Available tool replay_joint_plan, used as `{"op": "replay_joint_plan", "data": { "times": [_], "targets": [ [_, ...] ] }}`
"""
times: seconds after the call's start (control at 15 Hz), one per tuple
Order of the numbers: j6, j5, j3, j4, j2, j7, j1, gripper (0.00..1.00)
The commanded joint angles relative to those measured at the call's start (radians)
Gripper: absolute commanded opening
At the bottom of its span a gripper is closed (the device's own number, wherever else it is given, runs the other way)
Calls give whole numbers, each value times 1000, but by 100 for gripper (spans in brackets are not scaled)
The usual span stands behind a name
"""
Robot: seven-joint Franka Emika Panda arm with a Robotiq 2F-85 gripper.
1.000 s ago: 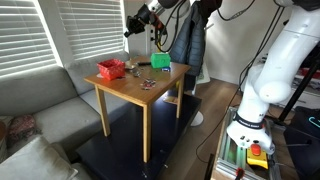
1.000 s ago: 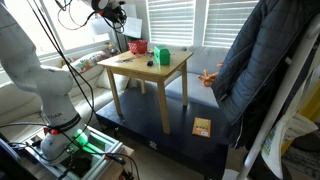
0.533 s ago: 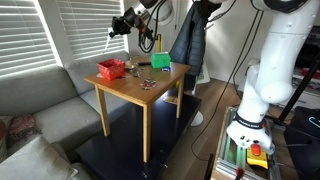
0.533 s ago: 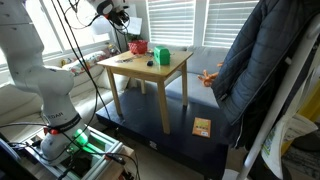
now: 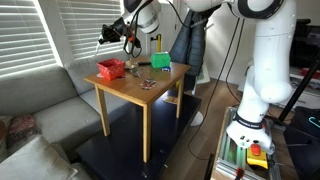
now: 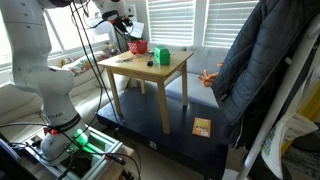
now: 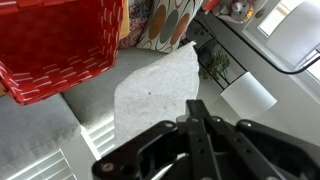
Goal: Put the serviette on the orange box
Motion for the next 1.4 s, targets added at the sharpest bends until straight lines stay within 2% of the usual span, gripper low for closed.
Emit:
{"op": "replay_joint_plan", "data": {
  "times": [0.0,0.2,0.6,0.67,1.07,1.33],
  "targets": [
    [-23,49,10,55,63,-38,-23,0],
    [-48,10,-7,37,75,5,-29,0],
    [-178,-69,-56,7,69,123,-32,0],
    [-192,-118,-5,5,65,165,-82,0],
    [-305,-341,-13,-10,36,381,-118,0],
    [-356,-417,-8,-9,23,466,-146,0]
  ]
}}
